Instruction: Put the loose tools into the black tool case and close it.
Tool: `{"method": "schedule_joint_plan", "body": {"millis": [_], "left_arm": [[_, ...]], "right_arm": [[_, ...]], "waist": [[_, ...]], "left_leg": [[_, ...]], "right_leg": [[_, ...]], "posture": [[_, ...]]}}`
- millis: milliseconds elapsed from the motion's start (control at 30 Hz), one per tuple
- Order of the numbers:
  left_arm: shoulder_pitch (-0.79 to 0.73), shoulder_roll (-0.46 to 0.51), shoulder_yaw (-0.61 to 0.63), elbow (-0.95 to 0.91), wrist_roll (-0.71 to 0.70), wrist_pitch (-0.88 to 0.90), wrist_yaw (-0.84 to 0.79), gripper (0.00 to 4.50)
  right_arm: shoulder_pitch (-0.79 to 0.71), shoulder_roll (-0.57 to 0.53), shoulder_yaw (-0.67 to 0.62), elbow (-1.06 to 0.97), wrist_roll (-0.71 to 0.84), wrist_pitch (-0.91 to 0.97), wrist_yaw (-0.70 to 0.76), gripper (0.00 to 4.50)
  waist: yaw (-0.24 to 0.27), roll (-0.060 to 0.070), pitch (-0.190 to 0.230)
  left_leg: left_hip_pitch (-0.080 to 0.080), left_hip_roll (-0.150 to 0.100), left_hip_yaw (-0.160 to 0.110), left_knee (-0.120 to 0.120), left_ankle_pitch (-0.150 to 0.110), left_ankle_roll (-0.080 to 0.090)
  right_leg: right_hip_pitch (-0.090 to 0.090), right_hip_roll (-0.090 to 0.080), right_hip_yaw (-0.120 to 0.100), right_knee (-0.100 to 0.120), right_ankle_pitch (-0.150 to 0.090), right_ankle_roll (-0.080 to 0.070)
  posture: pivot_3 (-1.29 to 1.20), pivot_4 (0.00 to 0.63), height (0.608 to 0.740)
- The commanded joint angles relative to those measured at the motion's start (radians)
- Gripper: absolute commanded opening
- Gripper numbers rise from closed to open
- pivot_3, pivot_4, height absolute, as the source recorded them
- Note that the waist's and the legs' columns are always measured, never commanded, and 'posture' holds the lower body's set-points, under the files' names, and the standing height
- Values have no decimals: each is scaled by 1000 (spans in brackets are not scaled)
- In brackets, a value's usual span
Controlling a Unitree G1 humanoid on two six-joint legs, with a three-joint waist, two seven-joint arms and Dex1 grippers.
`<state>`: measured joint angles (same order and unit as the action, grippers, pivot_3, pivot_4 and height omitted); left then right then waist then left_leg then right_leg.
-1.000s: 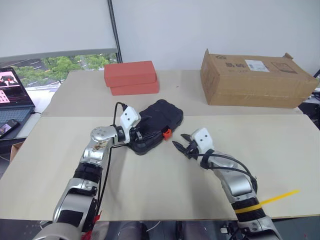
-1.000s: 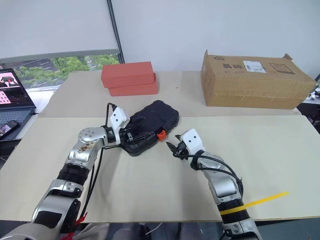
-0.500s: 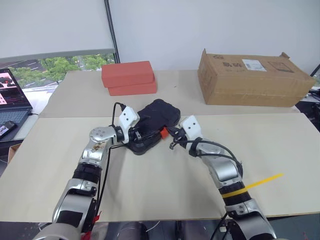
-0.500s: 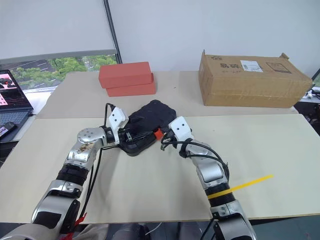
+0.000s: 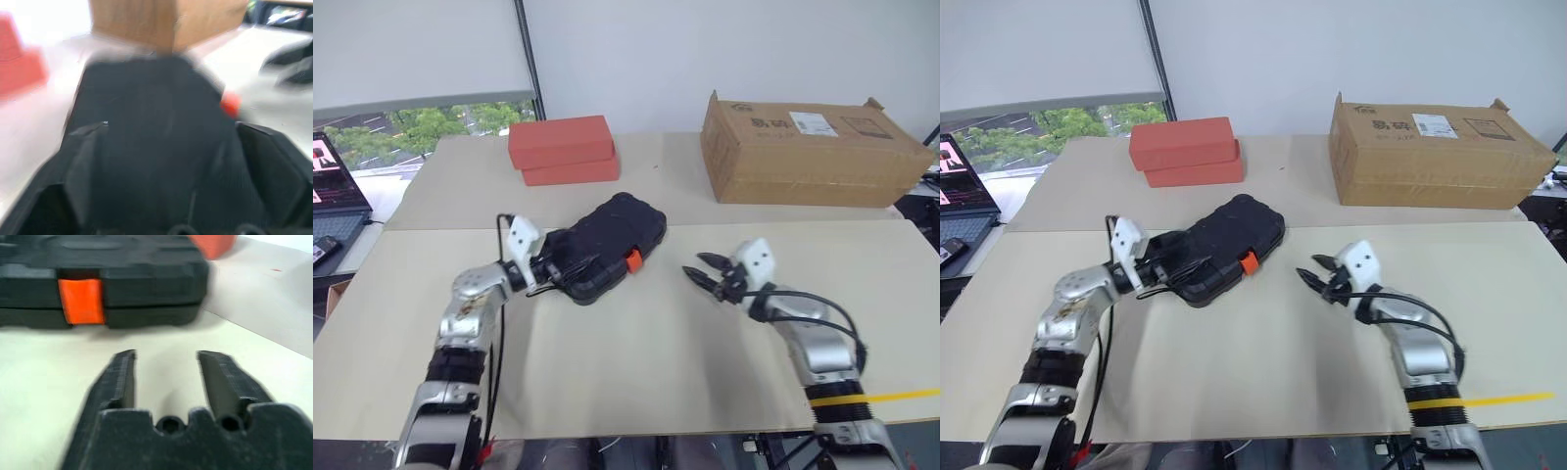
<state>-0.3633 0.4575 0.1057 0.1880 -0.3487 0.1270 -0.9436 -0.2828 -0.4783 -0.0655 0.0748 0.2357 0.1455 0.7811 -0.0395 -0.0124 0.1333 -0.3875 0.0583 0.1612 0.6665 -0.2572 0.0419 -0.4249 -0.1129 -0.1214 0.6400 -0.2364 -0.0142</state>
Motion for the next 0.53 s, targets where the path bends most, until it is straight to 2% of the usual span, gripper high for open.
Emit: {"method": "schedule_joint_plan", "body": {"millis": [33, 100, 333, 533], "left_arm": [[141, 27, 23, -183, -43, 76, 31, 4500], [232, 31, 34, -260, -36, 87, 69, 4500], [452, 13, 37, -348, 67, 34, 212, 4500], [488, 16, 12, -320, 111, -23, 234, 4500]], "right_arm": [[52, -40, -72, 10, 71, -93, 86, 3951], [92, -51, -99, 16, 92, -118, 110, 4476], [223, -56, -133, -3, 96, -209, 130, 4476], [260, -73, -143, -31, 134, -165, 136, 4476]], "waist": [[4, 0, 0], [13, 0, 1], [34, -1, 5], [43, 0, 5]], "left_leg": [[0, 0, 0, -1, -1, -1], [0, 0, 1, -1, -1, -1], [-2, 0, 1, -2, -4, 3], [-1, 0, 0, -2, -6, -1]], "right_leg": [[0, 0, 1, -2, 1, -2], [1, -1, 0, -5, 1, -2], [1, -3, 0, -10, -2, 4], [1, -5, 0, -10, -2, 4]], "posture": [[0, 150, 711], [0, 150, 711], [0, 150, 711], [0, 150, 711]]}}
